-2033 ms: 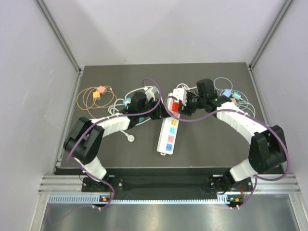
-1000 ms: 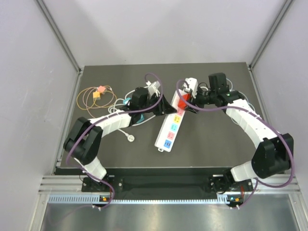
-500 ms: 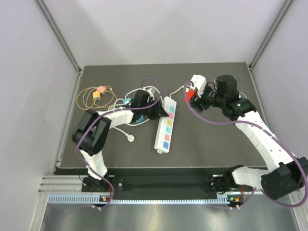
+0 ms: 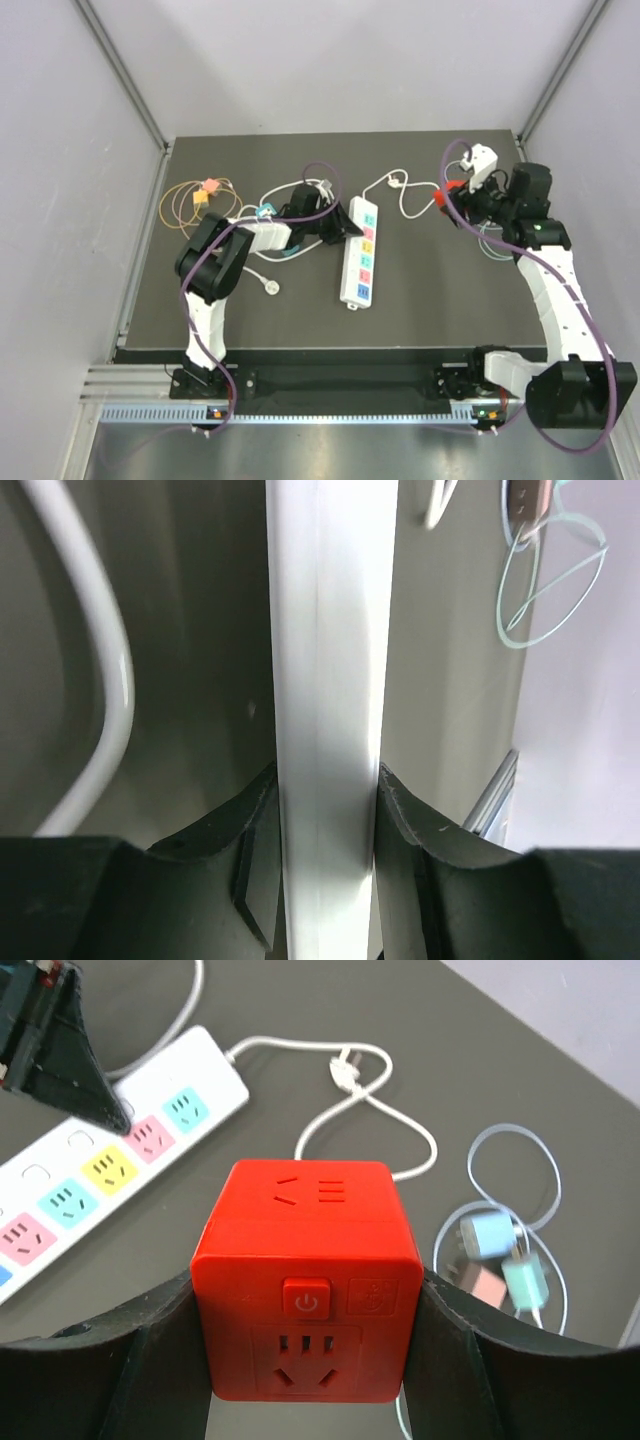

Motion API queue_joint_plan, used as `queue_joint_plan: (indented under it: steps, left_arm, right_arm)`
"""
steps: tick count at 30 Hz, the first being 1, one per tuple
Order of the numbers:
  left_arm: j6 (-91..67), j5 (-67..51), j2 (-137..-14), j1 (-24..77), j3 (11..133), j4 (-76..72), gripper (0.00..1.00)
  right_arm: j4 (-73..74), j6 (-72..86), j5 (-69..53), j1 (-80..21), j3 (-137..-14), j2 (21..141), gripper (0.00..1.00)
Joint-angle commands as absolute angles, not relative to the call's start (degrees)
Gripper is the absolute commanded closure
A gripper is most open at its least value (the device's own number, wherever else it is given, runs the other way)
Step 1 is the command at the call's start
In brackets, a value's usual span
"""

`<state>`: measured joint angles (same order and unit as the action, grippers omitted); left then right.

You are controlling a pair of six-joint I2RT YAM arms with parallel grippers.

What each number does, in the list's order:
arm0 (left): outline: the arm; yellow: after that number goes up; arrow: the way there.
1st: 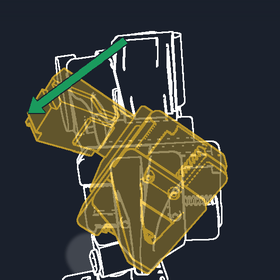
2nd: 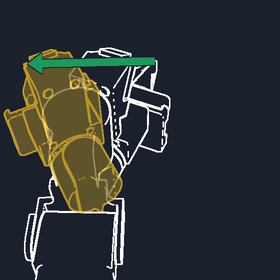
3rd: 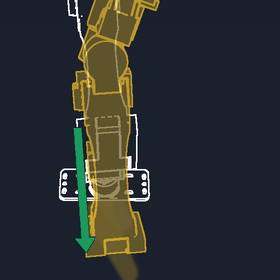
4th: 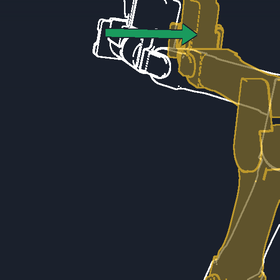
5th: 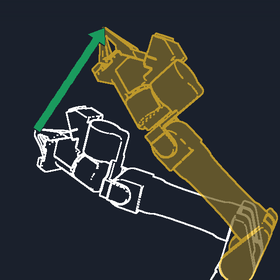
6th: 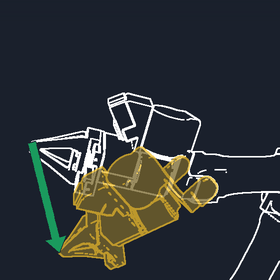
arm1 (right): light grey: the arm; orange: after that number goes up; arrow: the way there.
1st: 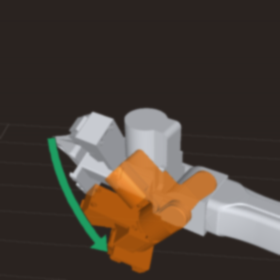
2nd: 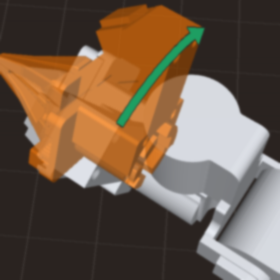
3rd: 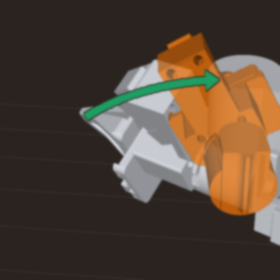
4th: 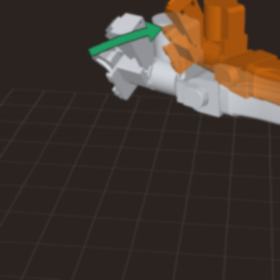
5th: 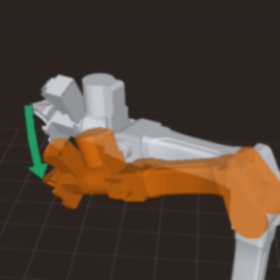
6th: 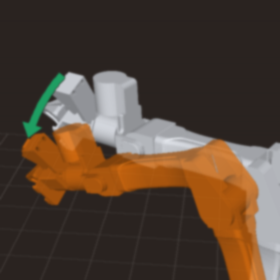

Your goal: Pull the plug off the socket

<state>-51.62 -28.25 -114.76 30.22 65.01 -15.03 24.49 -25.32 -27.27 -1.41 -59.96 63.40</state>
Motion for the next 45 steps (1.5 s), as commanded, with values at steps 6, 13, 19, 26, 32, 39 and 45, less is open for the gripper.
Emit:
queue_joint_plan:
  steps: [6,13,19,26,32,39,45]
  left_arm:
    - [-57.74,-29.79,-121.11,32.6,73.65,-23.29,0.74]
    - [-54.59,-28.04,-121.38,33.57,74.97,-21.72,0.32]
    - [-45.45,-22.94,-115.32,33.57,74.27,-16.27,0.18]
    - [-34.99,-16.62,-106.45,33.57,71.55,-11.26,0.02]
    - [-27.61,-8.37,-94.69,33.66,63.03,-10.55,0.01]
    - [-22.5,1.55,-81.84,33.49,53.45,-8.26,0.01]
    - [-22.23,5.26,-72.26,31.91,47.38,-5.1,0.01]
  right_arm:
    - [23.55,-26.62,-36.81,14.21,-56.96,62.05,1.0]
    - [28.56,-33.39,-38.41,22.32,-56.16,64.07,1.0]
    - [33.31,-40.07,-37.62,26.54,-56.25,70.13,1.0]
    - [37.7,-45.87,-43.14,25.76,-56.77,80.4,1.0]
    - [31.41,-45.97,-46.06,23.21,-56.61,87.0,1.0]
    - [15.57,-41.23,-39.92,18.29,-52.74,88.16,1.0]
    - [3.08,-40.43,-33.5,14.15,-49.92,89.12,0.97]
